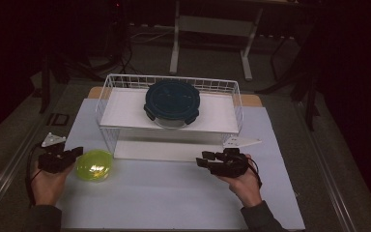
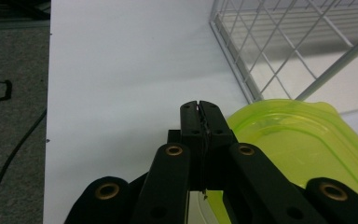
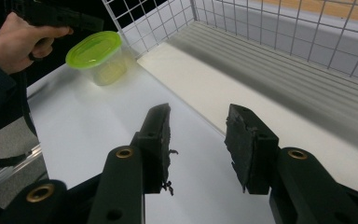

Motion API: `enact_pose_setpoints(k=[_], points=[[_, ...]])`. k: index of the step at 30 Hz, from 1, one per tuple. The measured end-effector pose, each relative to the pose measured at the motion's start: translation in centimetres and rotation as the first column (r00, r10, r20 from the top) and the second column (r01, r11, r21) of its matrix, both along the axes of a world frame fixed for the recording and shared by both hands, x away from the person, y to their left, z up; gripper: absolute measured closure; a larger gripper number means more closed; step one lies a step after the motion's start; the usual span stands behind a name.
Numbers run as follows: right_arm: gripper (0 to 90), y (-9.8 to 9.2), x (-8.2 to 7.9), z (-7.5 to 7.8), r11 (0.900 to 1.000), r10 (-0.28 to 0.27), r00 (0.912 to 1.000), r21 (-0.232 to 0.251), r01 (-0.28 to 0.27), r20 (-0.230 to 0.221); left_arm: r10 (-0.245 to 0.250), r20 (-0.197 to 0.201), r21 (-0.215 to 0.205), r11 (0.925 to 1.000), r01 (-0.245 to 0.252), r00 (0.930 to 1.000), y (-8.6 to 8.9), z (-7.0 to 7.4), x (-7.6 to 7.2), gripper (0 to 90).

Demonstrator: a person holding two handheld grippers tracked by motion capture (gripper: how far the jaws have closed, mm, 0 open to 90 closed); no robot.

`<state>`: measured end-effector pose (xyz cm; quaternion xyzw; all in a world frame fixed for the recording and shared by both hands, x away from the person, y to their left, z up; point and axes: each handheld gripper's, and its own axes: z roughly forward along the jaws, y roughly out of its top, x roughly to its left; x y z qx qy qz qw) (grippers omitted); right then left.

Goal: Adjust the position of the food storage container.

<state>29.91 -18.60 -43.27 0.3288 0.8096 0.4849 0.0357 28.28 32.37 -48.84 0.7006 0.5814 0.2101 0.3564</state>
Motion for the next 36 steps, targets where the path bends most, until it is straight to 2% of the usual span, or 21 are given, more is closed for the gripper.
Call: enact_pose_setpoints(k=[6, 14, 27, 36], points=[[59.2, 0.0, 0.0, 0.0, 1.0, -0.001, 1.0, 0.0, 0.001, 0.0, 0.007, -0.008, 0.014, 0.9999, -0.007, 0.9999, -0.1, -0.1, 0.2, 89.8], [59.2, 0.1, 0.0, -0.2, 1.0, 0.001, 1.0, 0.003, -0.001, -0.005, -0.007, -0.025, 0.04, 0.9992, 0.008, 0.9997, -0.5, -0.5, 0.2, 89.7], [59.2, 0.1, 0.0, -0.3, 1.0, 0.004, 1.0, 0.002, -0.004, -0.009, -0.03, -0.024, 0.004, 0.9995, 0.03, 0.9993, -1.3, -1.1, -0.6, 89.5], [59.2, 0.3, 0.0, -0.4, 1.0, 0.007, 0.9999, 0.0, -0.007, -0.011, -0.08, -0.019, -0.007, 0.9968, 0.08, 0.9966, -3.3, -1.2, -1.0, 89.4]])
